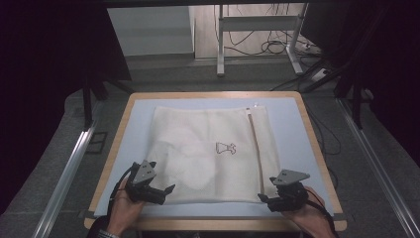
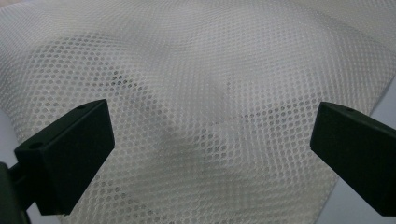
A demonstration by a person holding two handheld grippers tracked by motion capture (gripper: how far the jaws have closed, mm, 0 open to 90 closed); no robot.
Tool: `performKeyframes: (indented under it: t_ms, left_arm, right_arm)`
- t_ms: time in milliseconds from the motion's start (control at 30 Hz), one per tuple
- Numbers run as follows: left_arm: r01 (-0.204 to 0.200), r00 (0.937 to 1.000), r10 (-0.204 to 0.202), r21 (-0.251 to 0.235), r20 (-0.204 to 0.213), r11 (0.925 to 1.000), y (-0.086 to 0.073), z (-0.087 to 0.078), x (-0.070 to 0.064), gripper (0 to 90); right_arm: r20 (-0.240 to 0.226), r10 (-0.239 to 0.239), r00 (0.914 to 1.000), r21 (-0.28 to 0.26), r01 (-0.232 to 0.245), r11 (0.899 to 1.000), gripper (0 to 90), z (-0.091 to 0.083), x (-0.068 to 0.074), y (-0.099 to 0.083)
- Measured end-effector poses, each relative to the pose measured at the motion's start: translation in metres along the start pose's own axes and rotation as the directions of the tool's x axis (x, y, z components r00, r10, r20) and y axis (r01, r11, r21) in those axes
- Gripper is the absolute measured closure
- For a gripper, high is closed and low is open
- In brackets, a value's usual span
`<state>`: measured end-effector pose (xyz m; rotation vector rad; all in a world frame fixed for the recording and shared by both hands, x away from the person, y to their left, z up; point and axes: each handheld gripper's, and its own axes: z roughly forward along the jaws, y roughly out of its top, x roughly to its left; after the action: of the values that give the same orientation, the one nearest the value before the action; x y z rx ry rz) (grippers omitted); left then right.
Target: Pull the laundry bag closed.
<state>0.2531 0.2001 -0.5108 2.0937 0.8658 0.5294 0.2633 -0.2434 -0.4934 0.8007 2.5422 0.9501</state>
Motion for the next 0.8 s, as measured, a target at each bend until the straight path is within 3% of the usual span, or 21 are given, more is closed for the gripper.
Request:
performKeyframes:
  t_ms: [133,333,500,800]
  left_arm:
    - [-0.001,1.0000,0.001,0.001,-0.001,1.0000,0.000,0.000,0.000,0.0]
    - [-0.008,1.0000,0.008,0.008,-0.002,0.9999,0.000,0.001,0.000,0.0]
    - [-0.014,0.9999,0.014,0.015,-0.005,0.9998,0.000,0.002,0.000,0.0]
    - [-0.017,0.9998,0.017,0.017,-0.006,0.9997,0.000,0.002,-0.001,0.0]
  right_arm:
    - [-0.016,-0.058,0.9982,0.039,0.059,0.997,39.8,0.005,0.005,-0.001]
    - [-0.037,-0.097,0.9946,0.059,0.099,0.993,43.3,0.009,0.008,-0.001]
    - [-0.025,-0.165,0.9860,0.100,0.167,0.981,54.6,0.012,0.011,-0.001]
    - [-0.011,-0.202,0.9794,0.079,0.202,0.976,69.7,0.002,0.012,0.002]
